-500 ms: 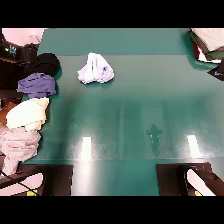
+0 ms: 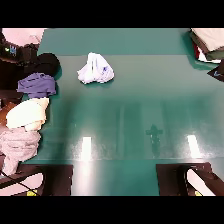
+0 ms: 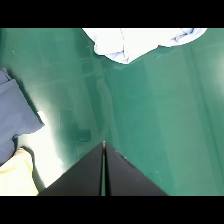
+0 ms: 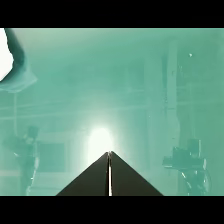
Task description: Fold the shirts.
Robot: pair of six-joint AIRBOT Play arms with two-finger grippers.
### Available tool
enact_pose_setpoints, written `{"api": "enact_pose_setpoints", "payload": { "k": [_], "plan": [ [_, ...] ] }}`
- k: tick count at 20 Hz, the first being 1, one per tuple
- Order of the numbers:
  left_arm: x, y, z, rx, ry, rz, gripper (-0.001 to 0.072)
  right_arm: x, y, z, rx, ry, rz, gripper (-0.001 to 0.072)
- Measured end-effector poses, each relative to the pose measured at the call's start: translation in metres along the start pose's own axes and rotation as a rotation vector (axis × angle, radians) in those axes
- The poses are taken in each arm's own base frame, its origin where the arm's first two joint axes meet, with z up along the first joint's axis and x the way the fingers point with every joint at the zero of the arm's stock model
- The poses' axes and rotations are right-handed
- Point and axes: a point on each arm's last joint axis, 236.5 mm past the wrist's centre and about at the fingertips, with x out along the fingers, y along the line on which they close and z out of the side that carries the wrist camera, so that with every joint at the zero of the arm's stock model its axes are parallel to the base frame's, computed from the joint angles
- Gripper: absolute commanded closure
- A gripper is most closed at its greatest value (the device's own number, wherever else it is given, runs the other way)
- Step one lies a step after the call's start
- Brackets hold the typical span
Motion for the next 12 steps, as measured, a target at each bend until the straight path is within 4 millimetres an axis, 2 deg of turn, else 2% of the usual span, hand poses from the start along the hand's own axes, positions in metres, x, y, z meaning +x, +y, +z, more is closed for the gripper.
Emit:
{"api": "enact_pose_setpoints", "payload": {
  "k": [3, 8, 9, 10, 11, 12],
  "plan": [
    [0.000, 0.000, 0.000, 0.000, 0.000, 0.000, 0.0684, 0.000, 0.000, 0.001, 0.000, -0.005, 0.000, 0.0693],
    [0.000, -0.003, 0.001, -0.004, -0.004, -0.015, 0.0681, -0.001, 0.001, 0.021, 0.000, -0.087, 0.004, 0.0693],
    [0.001, -0.007, 0.003, -0.009, -0.013, -0.034, 0.0486, -0.001, 0.001, 0.023, 0.000, -0.097, 0.006, 0.0694],
    [0.003, -0.013, 0.007, -0.018, -0.030, -0.059, 0.0187, -0.001, 0.002, 0.025, 0.000, -0.105, 0.008, 0.0694],
    [0.009, -0.019, 0.013, -0.028, -0.053, -0.089, 0.0147, -0.001, 0.003, 0.026, 0.001, -0.111, 0.011, 0.0693],
    [0.017, -0.025, 0.018, -0.039, -0.074, -0.117, 0.0147, -0.002, 0.003, 0.027, 0.001, -0.116, 0.013, 0.0693]
  ]
}}
